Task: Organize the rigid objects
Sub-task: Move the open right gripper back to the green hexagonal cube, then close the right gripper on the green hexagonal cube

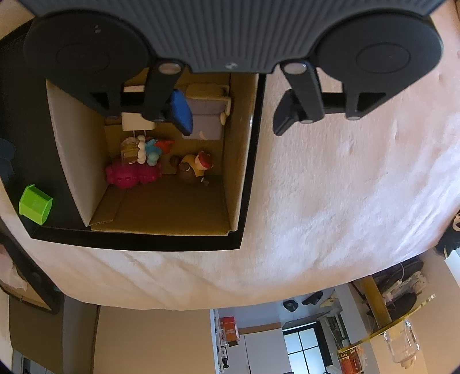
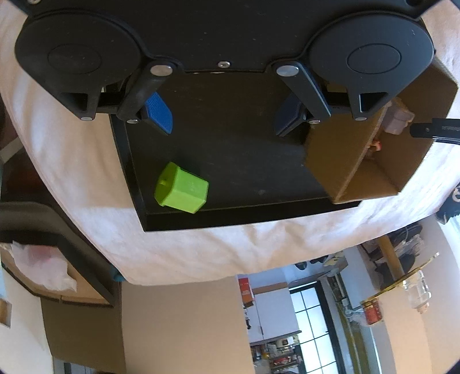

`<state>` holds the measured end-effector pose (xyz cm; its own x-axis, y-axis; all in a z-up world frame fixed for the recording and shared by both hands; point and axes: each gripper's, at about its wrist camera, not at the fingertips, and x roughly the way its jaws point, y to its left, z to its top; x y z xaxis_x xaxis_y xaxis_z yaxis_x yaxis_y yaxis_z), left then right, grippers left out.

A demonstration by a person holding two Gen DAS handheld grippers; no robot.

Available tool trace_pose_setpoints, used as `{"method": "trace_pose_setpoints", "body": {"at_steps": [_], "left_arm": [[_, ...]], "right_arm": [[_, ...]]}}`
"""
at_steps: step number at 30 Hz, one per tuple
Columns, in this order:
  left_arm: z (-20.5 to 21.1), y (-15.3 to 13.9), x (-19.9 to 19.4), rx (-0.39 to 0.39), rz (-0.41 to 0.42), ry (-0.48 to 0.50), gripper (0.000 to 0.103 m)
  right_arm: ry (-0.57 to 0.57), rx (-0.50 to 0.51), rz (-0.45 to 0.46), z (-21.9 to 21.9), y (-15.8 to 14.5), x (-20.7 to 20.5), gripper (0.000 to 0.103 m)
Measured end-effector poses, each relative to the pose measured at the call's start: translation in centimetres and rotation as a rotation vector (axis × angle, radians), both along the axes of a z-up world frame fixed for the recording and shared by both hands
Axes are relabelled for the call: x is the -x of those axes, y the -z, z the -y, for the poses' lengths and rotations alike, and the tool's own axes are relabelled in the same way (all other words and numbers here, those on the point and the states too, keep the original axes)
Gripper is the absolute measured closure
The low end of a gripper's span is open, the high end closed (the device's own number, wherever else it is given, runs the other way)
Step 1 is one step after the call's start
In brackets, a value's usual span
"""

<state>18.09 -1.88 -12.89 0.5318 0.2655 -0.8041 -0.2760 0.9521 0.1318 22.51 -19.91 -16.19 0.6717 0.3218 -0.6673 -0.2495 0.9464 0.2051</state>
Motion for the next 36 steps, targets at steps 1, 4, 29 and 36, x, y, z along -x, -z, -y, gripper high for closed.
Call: {"method": "trace_pose_setpoints", "body": {"at_steps": [1, 4, 29, 36], "left_arm": [[0.2, 0.1, -0.1, -0.007, -0.003, 0.001, 0.038], [0.6, 0.3, -0.5, -0.04, -0.015, 0.003, 0.036], [1.0, 1.2, -2.4, -0.141, -0.049, -0.055, 0.032], [1.4, 1.8, -3.1, -0.17, -0.064, -0.058, 0.032]], "right_arm": [[0.001, -0.002, -0.003, 0.1, 0.2, -0.3, 0.026], [0.012, -0.015, -0.003, 0.4, 0.8, -1.2, 0.024], [0.088, -0.085, -0.036, 0.1, 4.1, -9.1, 0.013], [0.082, -0.066, -0.026, -0.2, 4.6, -10.3, 0.013]]}}
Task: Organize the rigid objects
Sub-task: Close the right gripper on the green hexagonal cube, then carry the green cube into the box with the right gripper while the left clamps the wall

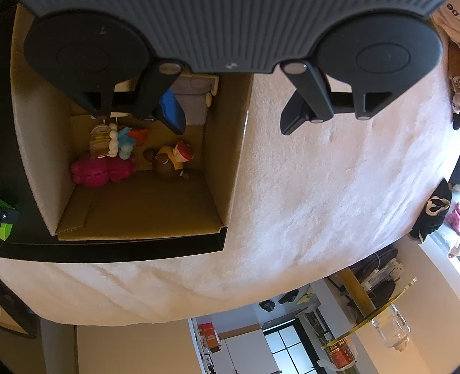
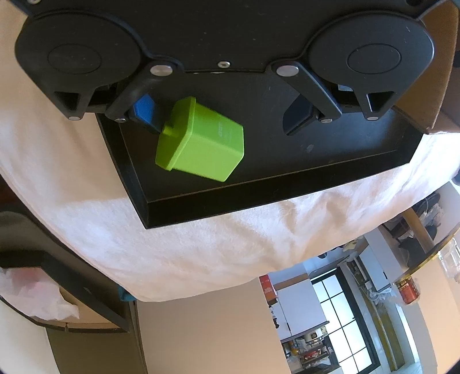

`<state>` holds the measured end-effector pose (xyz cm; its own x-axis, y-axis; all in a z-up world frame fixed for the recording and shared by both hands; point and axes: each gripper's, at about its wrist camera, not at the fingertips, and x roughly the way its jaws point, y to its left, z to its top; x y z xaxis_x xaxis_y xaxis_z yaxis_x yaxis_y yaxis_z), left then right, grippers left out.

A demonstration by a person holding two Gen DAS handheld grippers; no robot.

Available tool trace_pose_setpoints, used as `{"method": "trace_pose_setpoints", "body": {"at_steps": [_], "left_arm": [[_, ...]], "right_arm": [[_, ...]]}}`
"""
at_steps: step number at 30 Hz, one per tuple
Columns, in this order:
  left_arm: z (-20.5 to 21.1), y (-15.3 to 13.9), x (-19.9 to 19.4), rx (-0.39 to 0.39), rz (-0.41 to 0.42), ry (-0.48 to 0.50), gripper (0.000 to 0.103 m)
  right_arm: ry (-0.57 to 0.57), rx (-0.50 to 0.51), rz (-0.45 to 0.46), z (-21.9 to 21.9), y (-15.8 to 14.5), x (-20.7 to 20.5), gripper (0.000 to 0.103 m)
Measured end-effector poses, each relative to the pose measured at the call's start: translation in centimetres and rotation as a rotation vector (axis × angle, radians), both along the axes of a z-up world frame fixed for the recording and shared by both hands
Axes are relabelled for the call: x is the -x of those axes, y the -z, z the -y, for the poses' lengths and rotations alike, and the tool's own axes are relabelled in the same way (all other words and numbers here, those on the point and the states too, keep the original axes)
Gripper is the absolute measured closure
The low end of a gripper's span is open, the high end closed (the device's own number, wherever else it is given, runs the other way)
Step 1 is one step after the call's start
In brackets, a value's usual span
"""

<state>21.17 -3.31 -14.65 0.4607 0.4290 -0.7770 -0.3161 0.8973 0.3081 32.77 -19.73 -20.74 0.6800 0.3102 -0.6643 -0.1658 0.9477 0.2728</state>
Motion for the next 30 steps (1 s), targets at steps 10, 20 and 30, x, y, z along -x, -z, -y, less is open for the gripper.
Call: {"method": "trace_pose_setpoints", "body": {"at_steps": [10, 20, 30], "left_arm": [[0.1, 0.2, -0.2, -0.007, -0.009, 0.002, 0.032], [0.1, 0.2, 0.0, 0.009, 0.006, 0.006, 0.032], [-0.3, -0.6, 0.7, 0.038, 0.038, 0.008, 0.032]], "right_arm": [[0.001, 0.085, 0.02, -0.9, 0.9, -1.4, 0.026], [-0.018, 0.102, 0.053, 0.3, -0.3, -0.3, 0.045], [-0.026, 0.094, 0.061, 0.2, -2.6, 1.4, 0.045]]}}
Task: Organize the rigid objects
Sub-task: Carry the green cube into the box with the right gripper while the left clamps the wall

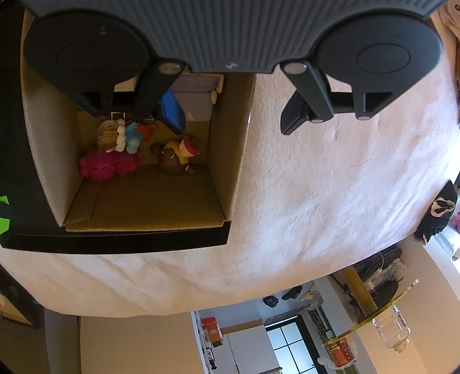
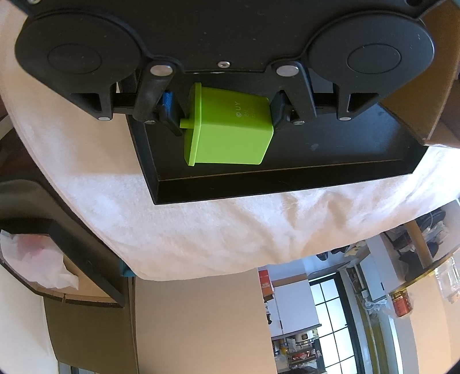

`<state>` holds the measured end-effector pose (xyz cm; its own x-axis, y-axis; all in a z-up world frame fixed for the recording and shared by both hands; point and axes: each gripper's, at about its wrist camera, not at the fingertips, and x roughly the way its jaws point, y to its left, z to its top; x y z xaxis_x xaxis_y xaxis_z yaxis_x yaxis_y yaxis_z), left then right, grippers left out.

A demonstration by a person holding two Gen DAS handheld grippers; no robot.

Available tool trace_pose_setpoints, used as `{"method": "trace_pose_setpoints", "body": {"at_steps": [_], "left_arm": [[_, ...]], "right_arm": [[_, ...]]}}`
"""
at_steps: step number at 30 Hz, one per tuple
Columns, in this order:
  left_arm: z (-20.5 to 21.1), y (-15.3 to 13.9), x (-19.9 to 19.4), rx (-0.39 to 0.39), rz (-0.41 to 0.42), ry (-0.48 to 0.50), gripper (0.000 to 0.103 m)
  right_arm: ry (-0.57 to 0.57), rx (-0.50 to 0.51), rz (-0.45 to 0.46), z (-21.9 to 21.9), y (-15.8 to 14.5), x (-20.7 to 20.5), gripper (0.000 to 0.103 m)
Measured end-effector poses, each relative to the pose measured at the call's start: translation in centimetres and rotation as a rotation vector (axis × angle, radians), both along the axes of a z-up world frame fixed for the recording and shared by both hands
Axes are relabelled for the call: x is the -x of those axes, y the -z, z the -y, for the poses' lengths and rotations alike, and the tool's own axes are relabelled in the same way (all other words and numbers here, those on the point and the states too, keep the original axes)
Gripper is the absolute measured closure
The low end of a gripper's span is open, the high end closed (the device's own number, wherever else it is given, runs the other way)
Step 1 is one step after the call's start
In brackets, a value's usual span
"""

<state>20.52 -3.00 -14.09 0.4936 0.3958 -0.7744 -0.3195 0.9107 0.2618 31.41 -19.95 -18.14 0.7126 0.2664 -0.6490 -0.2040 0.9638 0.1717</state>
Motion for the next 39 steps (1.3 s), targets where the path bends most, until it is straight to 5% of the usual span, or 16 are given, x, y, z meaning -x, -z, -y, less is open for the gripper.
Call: {"method": "trace_pose_setpoints", "body": {"at_steps": [27, 39], "left_arm": [[-3.5, -1.4, 3.3, 0.114, 0.057, -0.007, 0.032], [-5.0, -1.7, 5.0, 0.201, 0.097, 0.015, 0.032]], "right_arm": [[-0.129, -0.024, 0.089, -7.0, -8.0, 5.7, 0.044], [-0.206, -0.001, 0.088, -11.2, -9.1, 7.4, 0.044]]}}
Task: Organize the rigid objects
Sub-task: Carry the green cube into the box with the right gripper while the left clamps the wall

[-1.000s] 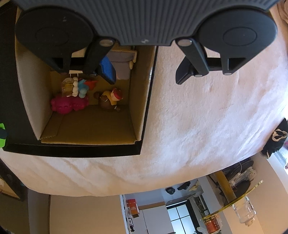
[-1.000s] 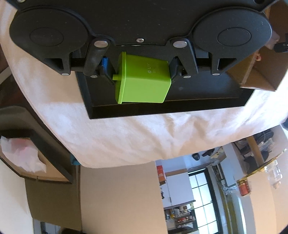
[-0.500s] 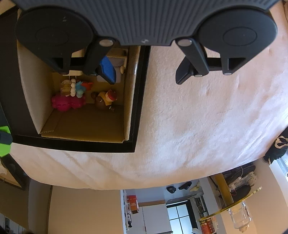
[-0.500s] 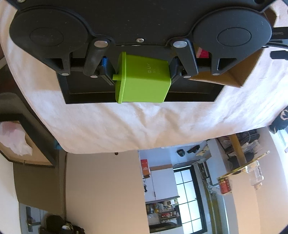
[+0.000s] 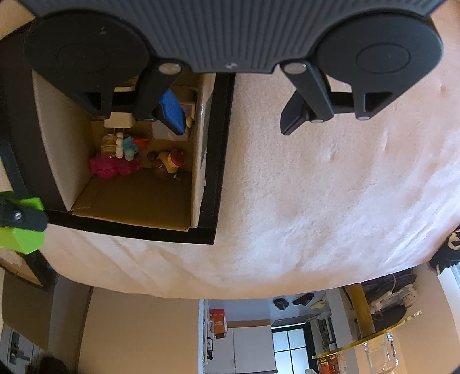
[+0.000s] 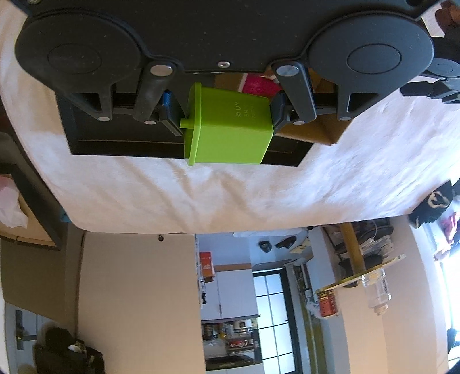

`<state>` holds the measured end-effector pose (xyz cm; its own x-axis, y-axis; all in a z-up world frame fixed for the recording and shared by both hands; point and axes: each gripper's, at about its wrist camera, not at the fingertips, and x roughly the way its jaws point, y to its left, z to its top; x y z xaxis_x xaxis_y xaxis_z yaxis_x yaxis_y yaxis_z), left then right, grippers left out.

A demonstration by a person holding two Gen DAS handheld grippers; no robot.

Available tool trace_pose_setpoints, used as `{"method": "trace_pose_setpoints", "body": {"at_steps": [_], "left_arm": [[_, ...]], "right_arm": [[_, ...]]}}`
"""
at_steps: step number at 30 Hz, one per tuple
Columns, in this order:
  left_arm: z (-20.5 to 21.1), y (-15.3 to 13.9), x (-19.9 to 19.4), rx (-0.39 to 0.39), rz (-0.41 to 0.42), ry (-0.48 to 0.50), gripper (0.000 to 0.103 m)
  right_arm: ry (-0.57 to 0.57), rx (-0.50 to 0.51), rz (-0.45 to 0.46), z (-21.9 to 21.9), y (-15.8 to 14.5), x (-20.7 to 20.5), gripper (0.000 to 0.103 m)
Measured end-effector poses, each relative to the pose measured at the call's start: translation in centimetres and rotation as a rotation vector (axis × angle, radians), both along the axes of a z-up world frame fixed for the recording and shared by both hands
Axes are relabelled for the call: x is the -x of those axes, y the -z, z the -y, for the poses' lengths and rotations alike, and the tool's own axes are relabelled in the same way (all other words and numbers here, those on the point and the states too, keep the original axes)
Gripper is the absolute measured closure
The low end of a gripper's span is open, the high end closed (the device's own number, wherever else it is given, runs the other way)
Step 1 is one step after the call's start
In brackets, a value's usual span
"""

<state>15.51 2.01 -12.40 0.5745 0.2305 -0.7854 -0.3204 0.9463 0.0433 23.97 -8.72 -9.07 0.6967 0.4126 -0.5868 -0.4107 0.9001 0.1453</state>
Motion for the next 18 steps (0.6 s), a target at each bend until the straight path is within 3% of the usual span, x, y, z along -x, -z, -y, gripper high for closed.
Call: {"method": "trace_pose_setpoints", "body": {"at_steps": [8, 12, 18], "left_arm": [[-0.7, 0.4, 1.0, 0.102, 0.026, 0.028, 0.039], [-1.2, 0.8, 1.0, 0.141, 0.016, 0.038, 0.059], [-1.5, 1.2, 1.0, 0.179, 0.023, 0.052, 0.076]], "right_arm": [[-0.058, 0.013, -0.032, -2.7, 0.3, 1.3, 0.044], [-0.074, 0.016, -0.058, -3.9, 0.8, 1.5, 0.044], [-0.076, 0.064, -0.082, -5.2, 1.7, 1.8, 0.044]]}}
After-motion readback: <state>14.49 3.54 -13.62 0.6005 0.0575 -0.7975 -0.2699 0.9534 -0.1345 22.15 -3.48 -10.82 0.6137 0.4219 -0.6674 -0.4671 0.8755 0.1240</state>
